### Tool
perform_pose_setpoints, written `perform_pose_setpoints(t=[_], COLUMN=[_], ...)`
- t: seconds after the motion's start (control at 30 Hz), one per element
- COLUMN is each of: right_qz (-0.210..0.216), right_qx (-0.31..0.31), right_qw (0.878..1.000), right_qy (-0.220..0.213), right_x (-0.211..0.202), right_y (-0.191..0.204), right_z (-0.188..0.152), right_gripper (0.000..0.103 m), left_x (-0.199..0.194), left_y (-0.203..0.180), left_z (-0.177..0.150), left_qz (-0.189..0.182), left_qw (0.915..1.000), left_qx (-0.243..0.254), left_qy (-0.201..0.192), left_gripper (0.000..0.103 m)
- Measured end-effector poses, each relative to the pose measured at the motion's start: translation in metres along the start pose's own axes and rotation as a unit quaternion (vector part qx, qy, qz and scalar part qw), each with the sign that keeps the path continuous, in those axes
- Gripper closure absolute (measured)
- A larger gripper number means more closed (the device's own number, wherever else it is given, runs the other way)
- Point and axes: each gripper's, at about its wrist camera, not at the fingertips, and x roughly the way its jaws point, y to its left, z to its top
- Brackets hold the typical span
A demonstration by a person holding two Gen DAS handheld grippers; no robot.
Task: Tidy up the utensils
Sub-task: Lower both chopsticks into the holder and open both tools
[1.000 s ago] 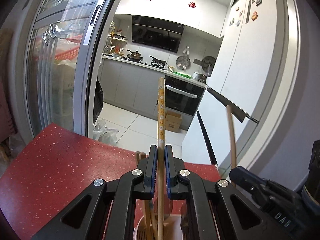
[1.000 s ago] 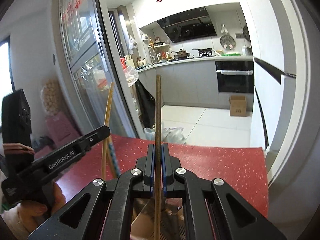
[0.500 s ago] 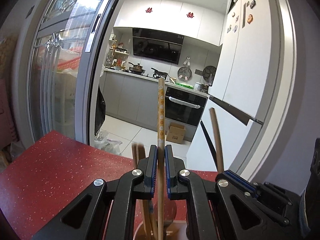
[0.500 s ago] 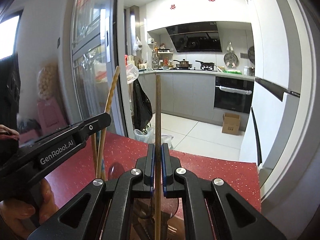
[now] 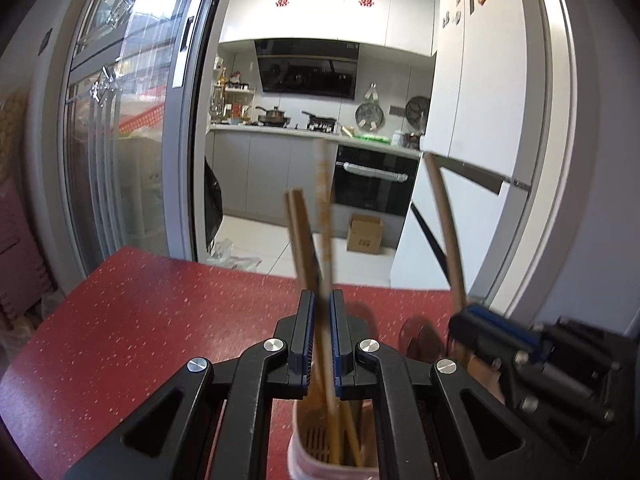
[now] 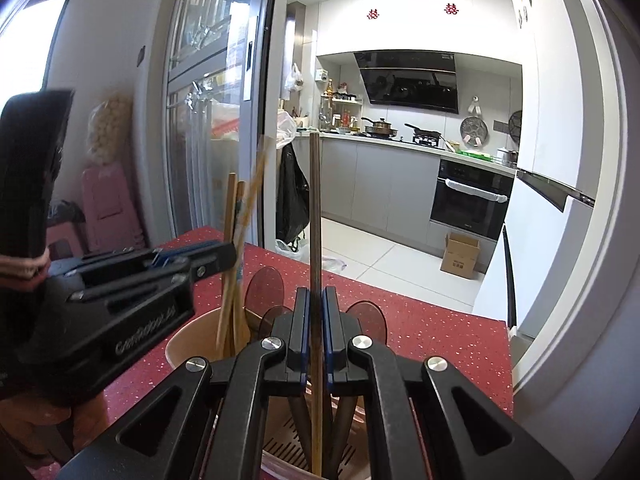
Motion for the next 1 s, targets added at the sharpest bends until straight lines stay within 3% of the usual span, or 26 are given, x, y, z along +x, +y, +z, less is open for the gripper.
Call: perform_pose_setpoints(t=[0.3,0.63,0.9,1.0], right_qz=[-0.014,-0.003,0.007,-0.004], right_qx=[-0.053,-0.017,0.020,0.006], right_qw=[0.998,0.999,0.999,1.000], right_qy=[0.001,0.032,0.028,0.025], right_x=[0.008,0.005,-0.007,-0.007], right_y=[0.018,0.009,0.004,0.009], right_z=[0.002,-0.003,-0.007,-0.007], right_gripper=[0.097,0.097,0.096,0.096], left_x=[-0.005,-0.017,-0.033,-0.039], left_y=[0.008,0.012,0.017,0.021], left_z=[-0.006,-0.010,-0.015,-0.018], left_qz=[0.009,0.016,0.020,0.024], left_qw=[0.9997,0.9992,0.9992,0.9990], left_qx=[-0.006,-0.005,0.001,0.002], left_qy=[0.024,0.036,0.036,0.038], left_gripper=[0.067,0.067,0.067,0.067])
